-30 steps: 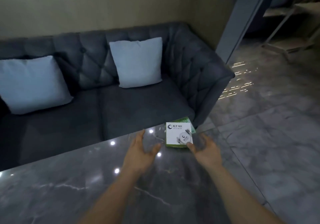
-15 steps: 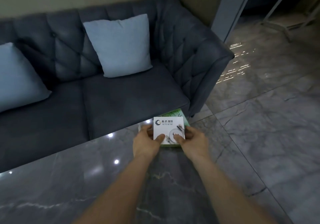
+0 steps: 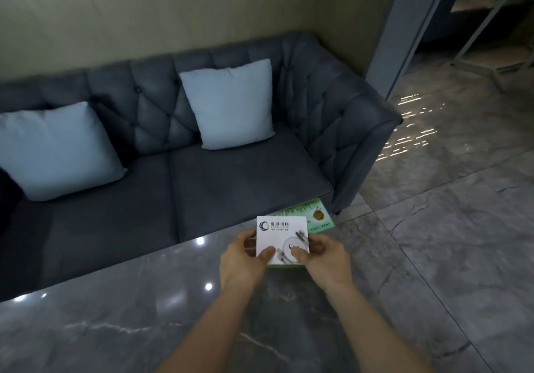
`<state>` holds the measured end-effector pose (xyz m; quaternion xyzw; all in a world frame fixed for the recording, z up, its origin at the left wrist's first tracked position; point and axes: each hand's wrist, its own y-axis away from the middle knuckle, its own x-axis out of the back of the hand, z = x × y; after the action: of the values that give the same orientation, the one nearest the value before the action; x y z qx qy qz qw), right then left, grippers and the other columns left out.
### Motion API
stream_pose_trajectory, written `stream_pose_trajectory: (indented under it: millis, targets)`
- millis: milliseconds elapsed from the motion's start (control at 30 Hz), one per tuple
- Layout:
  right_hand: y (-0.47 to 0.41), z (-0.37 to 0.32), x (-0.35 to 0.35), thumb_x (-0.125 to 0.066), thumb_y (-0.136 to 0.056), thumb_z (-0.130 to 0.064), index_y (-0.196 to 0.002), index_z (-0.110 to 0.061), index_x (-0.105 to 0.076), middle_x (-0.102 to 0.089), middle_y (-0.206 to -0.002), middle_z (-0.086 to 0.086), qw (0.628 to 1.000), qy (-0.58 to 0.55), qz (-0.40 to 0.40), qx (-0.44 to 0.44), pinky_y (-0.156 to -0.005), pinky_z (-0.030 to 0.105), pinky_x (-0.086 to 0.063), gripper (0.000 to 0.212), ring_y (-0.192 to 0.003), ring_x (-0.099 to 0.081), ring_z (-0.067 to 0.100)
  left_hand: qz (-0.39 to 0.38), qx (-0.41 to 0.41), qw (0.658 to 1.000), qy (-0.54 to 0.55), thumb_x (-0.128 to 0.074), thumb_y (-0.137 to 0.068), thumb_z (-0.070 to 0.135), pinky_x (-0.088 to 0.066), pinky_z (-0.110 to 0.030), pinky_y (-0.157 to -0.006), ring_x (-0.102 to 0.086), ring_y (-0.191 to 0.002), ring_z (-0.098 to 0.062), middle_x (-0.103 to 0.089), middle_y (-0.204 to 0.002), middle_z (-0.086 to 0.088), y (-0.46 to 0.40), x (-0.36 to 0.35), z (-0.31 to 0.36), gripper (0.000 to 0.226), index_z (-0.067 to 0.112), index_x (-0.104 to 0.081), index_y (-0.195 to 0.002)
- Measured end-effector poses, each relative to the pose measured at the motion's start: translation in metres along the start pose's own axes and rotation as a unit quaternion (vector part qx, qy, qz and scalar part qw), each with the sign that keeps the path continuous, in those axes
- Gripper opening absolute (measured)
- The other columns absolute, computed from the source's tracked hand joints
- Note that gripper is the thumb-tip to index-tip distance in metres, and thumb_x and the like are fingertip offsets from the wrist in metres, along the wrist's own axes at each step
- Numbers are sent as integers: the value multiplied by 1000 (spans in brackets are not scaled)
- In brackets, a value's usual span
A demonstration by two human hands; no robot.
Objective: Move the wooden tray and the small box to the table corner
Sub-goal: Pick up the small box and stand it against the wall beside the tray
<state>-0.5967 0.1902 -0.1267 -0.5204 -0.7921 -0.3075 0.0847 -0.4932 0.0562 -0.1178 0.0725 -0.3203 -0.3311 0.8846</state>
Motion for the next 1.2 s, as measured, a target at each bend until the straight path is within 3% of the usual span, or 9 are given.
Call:
stream_pose_trajectory:
  millis: [133, 400, 533, 700, 867, 933, 1000, 1100, 1200]
  targets:
    - [40, -23, -19, -89, -70, -21, -98, -22, -75, -79, -87, -7, 999, -16, -17, 25, -85, 39, -60, 32, -83, -74, 11, 34, 11, 999, 36, -85, -76, 25, -54, -30, -86, -70, -94, -9, -72, -97, 13, 30, 48, -6, 47, 26, -67, -120]
    - [135, -77, -82, -90, -70, -16, -90, -24, -69, -77, -86, -6, 992, -42, -81, 86, -85, 44, -61, 29, -82, -75, 15, 110, -1, 992, 65, -86, -74, 27, -53, -25, -77, -64, -81, 8, -75, -97, 11, 88, 173, -35, 42, 26, -68, -113]
    - [213, -117, -143, -87, -73, -15, -94, -22, -71, -74, -83, -10, 981, -23, -128, 141, -76, 31, -57, 27, -79, -72, 10, 157, -1, 983, 95, -85, -75, 26, -56, -30, -81, -66, -83, 3, -72, -92, 16, 122, 274, -79, 41, 26, -68, -113]
    - [250, -130, -184, -86, -75, -16, -85, -31, -68, -74, -83, -10, 977, -18, -157, 144, -81, 37, -60, 26, -78, -72, 10, 170, 3, 979, 110, -86, -75, 25, -54, -22, -74, -67, -84, 3, -74, -95, 13, 141, 324, -114, 41, 28, -68, -111]
    - [346, -159, -288, -85, -77, -14, -84, -33, -64, -71, -80, -12, 965, -15, -194, 174, -69, 26, -55, 30, -73, -70, 10, 200, 13, 969, 141, -87, -73, 27, -60, -38, -84, -71, -83, -2, -76, -92, 12, 158, 438, -201, 40, 28, -71, -110]
    - [380, -166, -335, -85, -76, -9, -83, -29, -65, -72, -79, -8, 965, -9, -196, 171, -63, 21, -53, 29, -70, -70, 10, 203, 13, 968, 147, -86, -75, 24, -60, -26, -77, -70, -80, 2, -76, -91, 12, 163, 483, -237, 39, 25, -71, -110]
    - [416, -171, -382, -87, -72, -14, -86, -27, -70, -76, -85, -4, 967, -5, -201, 158, -72, 32, -60, 25, -78, -74, 14, 209, 18, 965, 157, -85, -77, 21, -51, -10, -65, -68, -77, 6, -75, -90, 12, 172, 527, -271, 37, 26, -69, -109]
    - [455, -175, -452, -86, -57, -36, -94, -27, -75, -79, -89, -5, 961, 2, -230, 156, -82, 47, -62, 39, -83, -76, 14, 231, 36, 959, 158, -86, -76, 23, -50, -14, -66, -68, -77, 7, -76, -89, 12, 180, 590, -324, 38, 25, -70, -111]
    - [494, -184, -506, -88, -68, -19, -91, -23, -72, -79, -88, -5, 956, 15, -240, 168, -83, 42, -62, 29, -82, -75, 12, 246, 62, 957, 142, -87, -74, 26, -53, -20, -71, -68, -76, 6, -75, -84, 15, 184, 640, -367, 38, 28, -72, -109]
